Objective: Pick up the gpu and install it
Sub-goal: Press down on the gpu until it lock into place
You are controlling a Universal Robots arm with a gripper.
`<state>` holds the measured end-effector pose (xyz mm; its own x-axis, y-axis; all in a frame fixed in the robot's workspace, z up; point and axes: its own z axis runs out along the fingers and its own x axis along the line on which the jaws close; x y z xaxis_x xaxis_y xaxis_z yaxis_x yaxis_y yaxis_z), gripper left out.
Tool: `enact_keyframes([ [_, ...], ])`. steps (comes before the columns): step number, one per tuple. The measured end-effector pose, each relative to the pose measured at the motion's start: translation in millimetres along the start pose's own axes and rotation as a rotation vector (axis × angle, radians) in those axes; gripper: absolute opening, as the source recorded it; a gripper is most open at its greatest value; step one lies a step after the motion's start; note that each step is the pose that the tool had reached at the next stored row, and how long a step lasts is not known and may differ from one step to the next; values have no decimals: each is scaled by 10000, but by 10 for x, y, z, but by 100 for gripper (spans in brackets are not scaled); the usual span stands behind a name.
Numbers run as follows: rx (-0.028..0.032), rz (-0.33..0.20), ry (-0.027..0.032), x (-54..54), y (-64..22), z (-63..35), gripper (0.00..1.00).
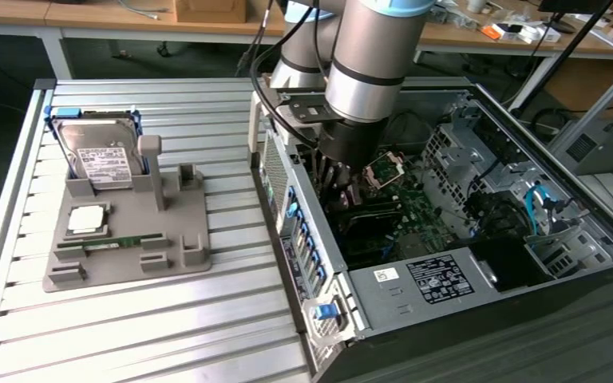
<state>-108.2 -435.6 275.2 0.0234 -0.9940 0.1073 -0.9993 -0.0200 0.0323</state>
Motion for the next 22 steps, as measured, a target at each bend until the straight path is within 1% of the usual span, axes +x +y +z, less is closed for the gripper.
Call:
enact_keyframes([
  [22,0,0,-1,0,0,0,11],
])
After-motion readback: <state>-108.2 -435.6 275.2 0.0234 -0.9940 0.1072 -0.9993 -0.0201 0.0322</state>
